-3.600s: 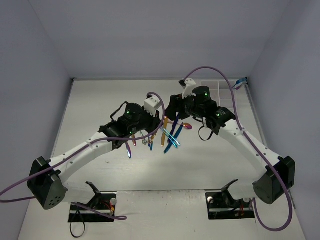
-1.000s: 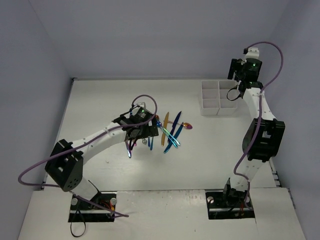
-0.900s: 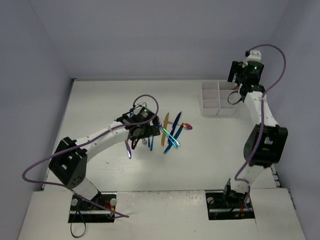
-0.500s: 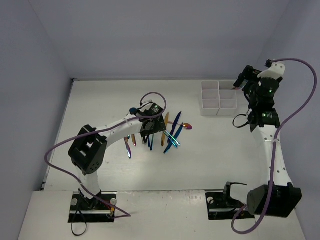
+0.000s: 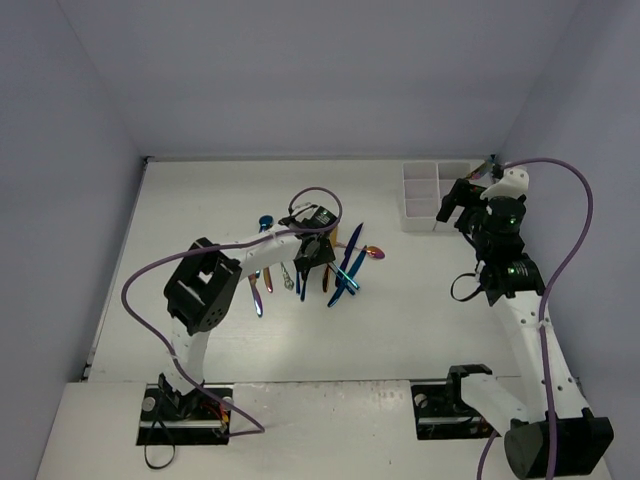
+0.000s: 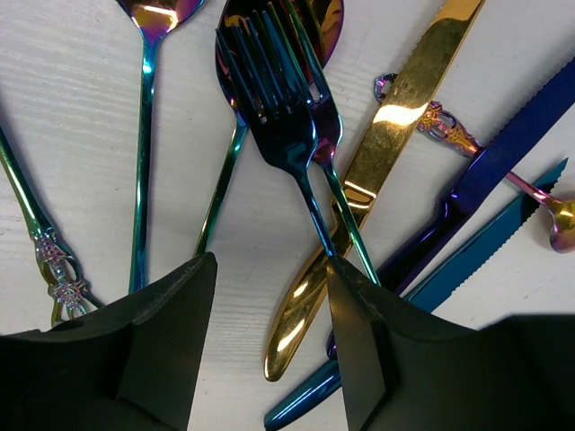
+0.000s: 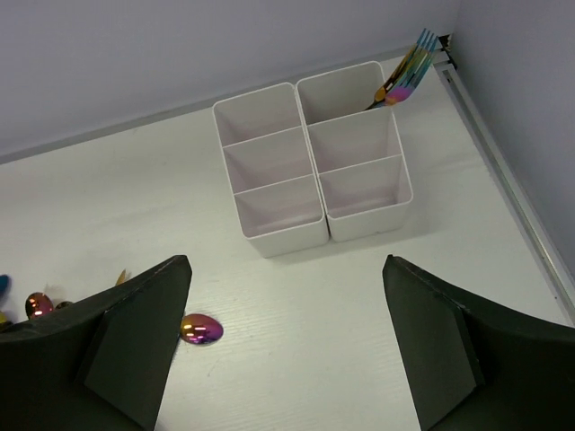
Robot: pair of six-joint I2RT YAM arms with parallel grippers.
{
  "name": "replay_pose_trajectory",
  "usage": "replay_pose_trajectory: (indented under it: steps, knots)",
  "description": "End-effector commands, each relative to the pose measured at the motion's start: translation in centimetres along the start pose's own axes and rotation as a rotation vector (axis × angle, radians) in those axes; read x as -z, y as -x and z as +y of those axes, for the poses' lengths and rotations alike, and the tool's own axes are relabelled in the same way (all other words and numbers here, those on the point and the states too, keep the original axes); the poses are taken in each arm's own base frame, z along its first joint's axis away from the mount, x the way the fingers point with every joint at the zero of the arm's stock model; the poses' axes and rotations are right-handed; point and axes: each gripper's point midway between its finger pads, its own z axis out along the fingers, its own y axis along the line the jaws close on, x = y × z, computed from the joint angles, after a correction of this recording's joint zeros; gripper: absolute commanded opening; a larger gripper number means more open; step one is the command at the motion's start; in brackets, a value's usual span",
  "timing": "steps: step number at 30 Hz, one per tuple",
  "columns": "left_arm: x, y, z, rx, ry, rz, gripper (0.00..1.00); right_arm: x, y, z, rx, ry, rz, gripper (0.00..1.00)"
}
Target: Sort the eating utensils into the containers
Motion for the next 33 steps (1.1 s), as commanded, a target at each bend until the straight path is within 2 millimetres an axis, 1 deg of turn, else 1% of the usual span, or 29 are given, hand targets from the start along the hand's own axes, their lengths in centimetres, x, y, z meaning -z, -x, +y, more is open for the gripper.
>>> replay_pose_trajectory:
  steps: [1,8,13,20,22,24,25,28,33]
  knots:
    - [2.1,2.8,-2.5,0.051,-0.071,-0.080,0.48,1.1,1.1,0.5,0.016,0.014,-0.055,0.86]
    - [0.9,2.8,-1.8,0.070,-0.039,-0.078,0.46,1.7,0.2,1.0,0.045,0.026,-0.035,0.86]
    - [-0.3,2.5,-1.4,0.078,-0.015,-0.071,0.43,1.9,0.0,1.2,0.055,0.032,-0.030,0.86]
    - [-1.0,2.7,-1.4,0.095,-0.012,-0.072,0.42,2.0,-0.4,1.3,0.071,0.033,-0.026,0.86]
    - [-0.8,2.7,-1.3,0.107,-0.019,-0.063,0.42,2.0,-0.5,1.3,0.078,0.034,-0.024,0.86]
    - [0.0,2.9,-1.6,0.115,-0.036,-0.068,0.42,2.1,-0.5,1.3,0.079,0.035,-0.027,0.87]
    - [0.0,2.9,-1.5,0.115,-0.037,-0.068,0.43,2.1,-0.5,1.4,0.081,0.037,-0.026,0.86]
    - [2.1,4.2,-2.2,0.127,-0.077,-0.105,0.42,2.1,-0.5,1.5,0.086,0.043,-0.027,0.86]
    - [3.4,5.4,-2.9,0.125,-0.109,-0.143,0.43,2.2,-0.6,2.3,0.094,0.077,-0.021,0.86]
